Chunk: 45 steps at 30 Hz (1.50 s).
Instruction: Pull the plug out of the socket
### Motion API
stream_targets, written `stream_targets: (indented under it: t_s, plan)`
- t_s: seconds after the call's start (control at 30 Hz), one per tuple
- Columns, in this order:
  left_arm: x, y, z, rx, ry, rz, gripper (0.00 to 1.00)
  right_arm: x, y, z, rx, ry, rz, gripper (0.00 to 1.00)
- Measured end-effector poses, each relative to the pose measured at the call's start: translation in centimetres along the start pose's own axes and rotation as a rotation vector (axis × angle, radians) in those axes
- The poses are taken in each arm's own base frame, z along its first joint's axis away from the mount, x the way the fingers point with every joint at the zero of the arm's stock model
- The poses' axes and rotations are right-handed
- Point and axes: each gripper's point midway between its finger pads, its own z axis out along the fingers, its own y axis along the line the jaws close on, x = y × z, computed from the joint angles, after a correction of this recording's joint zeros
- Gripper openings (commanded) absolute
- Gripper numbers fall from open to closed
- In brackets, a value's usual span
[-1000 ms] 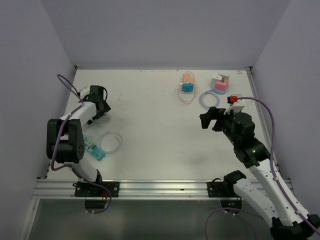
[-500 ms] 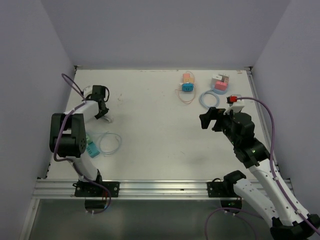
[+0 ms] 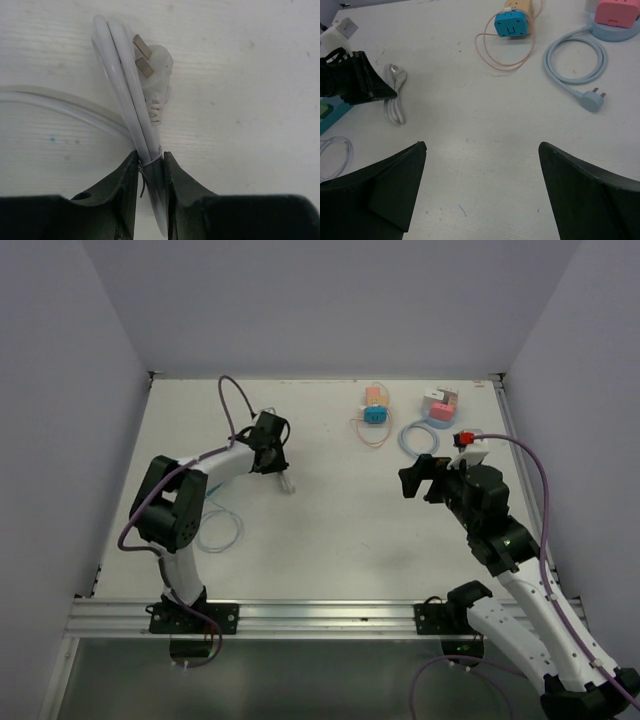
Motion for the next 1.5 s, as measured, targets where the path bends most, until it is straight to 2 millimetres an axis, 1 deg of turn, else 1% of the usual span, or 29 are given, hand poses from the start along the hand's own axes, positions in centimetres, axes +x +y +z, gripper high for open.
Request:
stream_targets:
  t_s: [0.17, 0.27, 0.4, 0.47, 0.53, 0.57, 0.63, 0.67, 0.7, 0.73, 0.8, 0.83, 0.87, 0.9, 0.93, 0.97, 1.03, 1.1, 1.13, 1.2, 1.3, 1.4, 1.5]
  plan:
    - [3.2, -6.6, -0.9, 0.133, 0.047, 0.122, 0.11, 0.1, 0.0, 0.1, 0.001, 0.003, 0.0, 0.99]
    - [5.6, -10.8, -1.7, 0.219, 0.079, 0.198, 0.11, 0.1, 0.0, 0.1, 0.001, 0.002, -0.001, 0.99]
    - [9.0, -15.6, -3.2, 0.314, 0.111, 0.292, 0.11, 0.1, 0.0, 0.1, 0.001, 0.002, -0.001, 0.99]
    - [10.4, -17.5, -4.3, 0.357, 0.117, 0.337, 0.15, 0.0, 0.0, 0.1, 0.002, 0.002, -0.001, 0.99]
    - [11.8, -18.9, -5.3, 0.39, 0.122, 0.375, 0.2, 0.0, 0.0, 0.1, 0.002, 0.002, -0.001, 0.99]
    - [12.5, -19.6, -5.8, 0.406, 0.123, 0.396, 0.28, 0.0, 0.0, 0.1, 0.003, 0.002, -0.001, 0.99]
    - [13.7, -20.4, -6.6, 0.429, 0.126, 0.433, 0.4, 0.0, -0.1, 0.1, 0.003, 0.002, -0.001, 0.99]
    - [14.1, -20.7, -6.9, 0.436, 0.126, 0.452, 0.47, 0.0, -0.1, 0.1, 0.003, 0.002, -0.001, 0.99]
    - [14.5, -20.9, -7.2, 0.444, 0.126, 0.469, 0.52, 0.0, 0.0, 0.1, 0.003, 0.001, -0.001, 0.99]
    - [14.6, -21.0, -7.4, 0.446, 0.124, 0.476, 0.61, 0.0, 0.0, 0.1, 0.002, 0.002, -0.001, 0.99]
    - [14.4, -21.1, -8.1, 0.454, 0.113, 0.484, 0.67, 0.0, 0.0, 0.1, 0.001, 0.002, -0.001, 0.99]
    - [14.1, -21.2, -8.5, 0.456, 0.1, 0.487, 0.7, 0.0, 0.0, 0.0, 0.001, 0.002, -0.001, 0.99]
    - [13.5, -21.2, -9.0, 0.459, 0.081, 0.485, 0.74, 0.0, 0.0, 0.0, 0.0, 0.001, -0.001, 0.99]
    - [12.7, -21.2, -9.6, 0.462, 0.058, 0.481, 0.76, 0.0, 0.0, 0.0, -0.001, 0.001, -0.001, 0.99]
    - [11.9, -21.2, -10.4, 0.464, 0.033, 0.475, 0.81, 0.0, 0.0, 0.0, -0.002, 0.0, -0.001, 0.99]
    - [11.0, -21.4, -11.2, 0.468, 0.003, 0.467, 0.82, 0.0, 0.1, 0.0, -0.005, -0.001, -0.001, 0.99]
    - [9.3, -21.4, -12.7, 0.473, -0.051, 0.449, 0.82, -0.2, 0.3, 0.0, -0.018, -0.005, -0.003, 0.99]
    - [7.6, -21.2, -14.1, 0.466, -0.112, 0.431, 0.8, -0.2, 0.8, 0.1, -0.043, -0.006, -0.006, 0.99]
    - [7.0, -20.9, -14.6, 0.457, -0.136, 0.422, 0.77, -0.2, 1.1, 0.3, -0.059, 0.0, -0.009, 0.99]
    - [6.0, -20.0, -14.9, 0.429, -0.17, 0.406, 0.76, 0.2, 1.6, 0.7, -0.086, 0.021, -0.015, 0.99]
    - [5.6, -17.6, -14.0, 0.365, -0.183, 0.39, 0.75, 1.1, 2.1, 1.6, -0.111, 0.073, -0.02, 0.99]
    - [5.8, -14.5, -12.0, 0.289, -0.162, 0.373, 0.74, 2.3, 2.8, 2.8, -0.139, 0.148, -0.018, 0.99]
    - [6.3, -11.3, -9.9, 0.218, -0.126, 0.355, 0.71, 3.2, 3.5, 3.8, -0.161, 0.197, -0.005, 0.99]
